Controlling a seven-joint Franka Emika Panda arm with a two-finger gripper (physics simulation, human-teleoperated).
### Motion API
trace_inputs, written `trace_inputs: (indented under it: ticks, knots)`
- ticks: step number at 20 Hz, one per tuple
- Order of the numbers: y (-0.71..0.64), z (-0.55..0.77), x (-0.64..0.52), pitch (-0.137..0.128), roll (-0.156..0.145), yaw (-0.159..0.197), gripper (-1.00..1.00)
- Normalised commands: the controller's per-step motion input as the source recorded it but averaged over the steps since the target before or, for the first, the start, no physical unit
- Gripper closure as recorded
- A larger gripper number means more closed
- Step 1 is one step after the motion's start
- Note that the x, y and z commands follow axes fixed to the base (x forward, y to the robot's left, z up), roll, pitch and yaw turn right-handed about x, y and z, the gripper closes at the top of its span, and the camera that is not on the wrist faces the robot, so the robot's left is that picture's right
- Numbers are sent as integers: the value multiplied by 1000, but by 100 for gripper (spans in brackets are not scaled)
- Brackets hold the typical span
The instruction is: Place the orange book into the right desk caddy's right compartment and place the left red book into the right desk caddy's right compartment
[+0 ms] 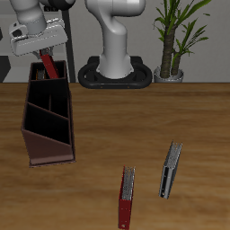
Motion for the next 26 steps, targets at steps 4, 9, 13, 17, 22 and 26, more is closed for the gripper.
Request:
trace_inputs:
  ticks: [4,9,13,17,22,26]
  knots:
    - [-23,-186,8,39,-11,-35,100]
    - [-15,-200,15,55,2,-44,100]
    - [-31,-368,102,116,-34,-78,100]
    - [18,-107,14,28,-5,-3,-100]
    - [-21,-8,4,24,-19,-48,-100]
    - [108,90,-24,-12,8,18,-100]
